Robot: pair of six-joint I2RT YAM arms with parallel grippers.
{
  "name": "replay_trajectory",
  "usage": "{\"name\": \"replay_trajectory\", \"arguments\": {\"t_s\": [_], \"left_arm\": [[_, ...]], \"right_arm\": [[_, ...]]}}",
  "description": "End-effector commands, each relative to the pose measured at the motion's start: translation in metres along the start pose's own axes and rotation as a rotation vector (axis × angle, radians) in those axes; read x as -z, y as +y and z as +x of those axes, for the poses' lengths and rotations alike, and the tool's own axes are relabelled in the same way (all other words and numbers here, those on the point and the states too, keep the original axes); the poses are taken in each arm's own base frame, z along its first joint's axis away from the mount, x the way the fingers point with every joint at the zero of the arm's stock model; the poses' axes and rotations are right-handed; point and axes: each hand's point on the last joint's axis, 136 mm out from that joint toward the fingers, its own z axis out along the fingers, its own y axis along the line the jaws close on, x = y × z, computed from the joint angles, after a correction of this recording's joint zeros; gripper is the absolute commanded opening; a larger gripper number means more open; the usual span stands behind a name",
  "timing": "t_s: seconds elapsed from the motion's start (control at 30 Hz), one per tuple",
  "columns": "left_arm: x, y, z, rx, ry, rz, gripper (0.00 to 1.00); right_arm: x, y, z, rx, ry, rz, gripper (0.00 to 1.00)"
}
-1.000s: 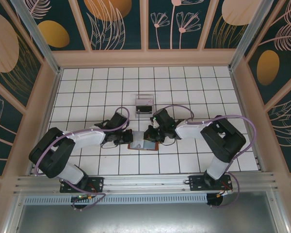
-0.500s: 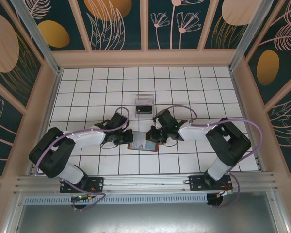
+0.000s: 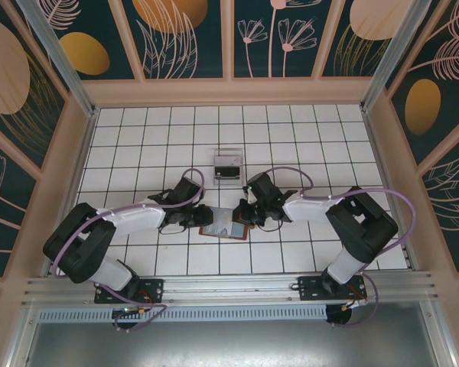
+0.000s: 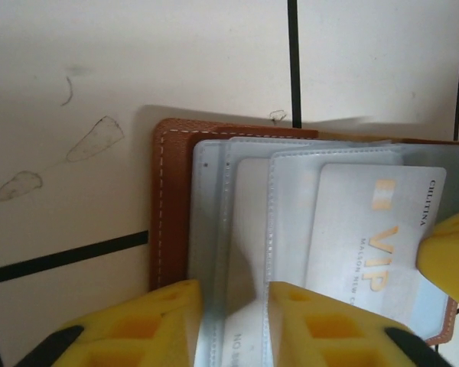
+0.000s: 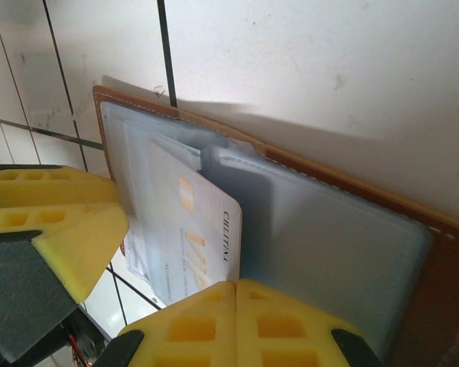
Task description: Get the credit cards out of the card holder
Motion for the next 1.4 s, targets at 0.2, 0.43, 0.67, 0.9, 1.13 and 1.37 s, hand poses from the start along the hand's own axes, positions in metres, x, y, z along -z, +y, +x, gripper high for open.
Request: {"name": "replay_trajectory", "arguments": {"t_s": [0.2,0.43,0.67,0.9,1.13,1.37], "left_arm": [[0.0,0.019,0.014,0.01,0.049,-0.076,0.42],[-0.009,0.025,0.021,-0.01,0.081,-0.118,0.47],[-0.009,0.061,0.025,-0.065,0.103,-0.349,0.45],[-0.01,0.07,0.03,-0.099,0.129,-0.434,0.37],[-0.01,0.068,0.029,-0.089,0.116,-0.425,0.29],[-0.012,0.066,0.031,-0.086,0.126,-0.413,0.25]], "right_arm": [[-0.01,0.0,0.001,-0.013,0.03,-0.002,0.03],[-0.011,0.0,0.001,-0.012,0.033,0.001,0.02],[-0.009,0.001,0.0,-0.008,0.03,0.005,0.02],[-0.008,0.001,0.0,-0.003,0.029,0.017,0.02],[-0.003,-0.004,-0.001,0.002,0.017,0.045,0.02],[0.006,-0.003,-0.003,0.007,-0.006,0.051,0.01]]}}
